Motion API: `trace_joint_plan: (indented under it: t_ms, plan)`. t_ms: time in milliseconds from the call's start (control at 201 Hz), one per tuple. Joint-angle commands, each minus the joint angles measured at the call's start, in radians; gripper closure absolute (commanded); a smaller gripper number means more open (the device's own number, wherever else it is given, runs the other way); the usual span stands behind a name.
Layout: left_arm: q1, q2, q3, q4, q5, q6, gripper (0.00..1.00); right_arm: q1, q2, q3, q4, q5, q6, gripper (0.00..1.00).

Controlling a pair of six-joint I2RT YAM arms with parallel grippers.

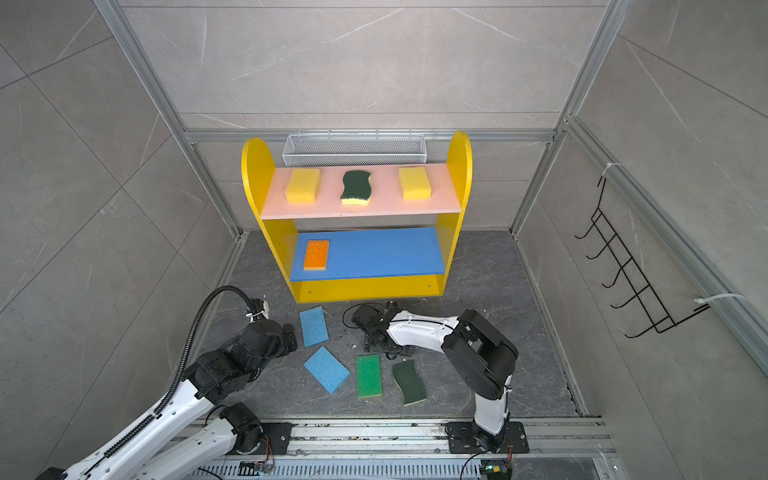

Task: Place and organize the cleaning sponges onto the shelf
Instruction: 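Draw the left gripper back while the right gripper grasps the large blue sponge, then lift the blue sponge with the right gripper and carry it over the blue shelf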

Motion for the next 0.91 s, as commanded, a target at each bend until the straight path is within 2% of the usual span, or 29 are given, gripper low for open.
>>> trace_joint_plan:
  t_ms: [0, 249, 493, 742, 901]
  plan:
    - [-0.002, -0.002, -0.011, 0.029, 0.007, -0.028, 0.13, 0.002, 0.039, 0.000, -0.023, 0.024, 0.002, 0.02]
    - [-0.002, -0.004, -0.009, 0.026, 0.007, -0.041, 0.13, 0.002, 0.030, -0.036, 0.005, 0.021, 0.001, 0.14]
    - [-0.001, -0.011, -0.007, 0.015, -0.001, -0.053, 0.13, 0.002, -0.026, -0.072, 0.000, 0.082, -0.020, 0.26]
    - [-0.001, -0.036, -0.010, -0.007, -0.005, -0.063, 0.13, 0.002, -0.105, -0.080, -0.041, 0.134, -0.063, 0.28]
    - [-0.001, -0.061, -0.010, -0.017, -0.010, -0.064, 0.13, 0.002, -0.208, -0.095, -0.034, 0.141, -0.121, 0.29]
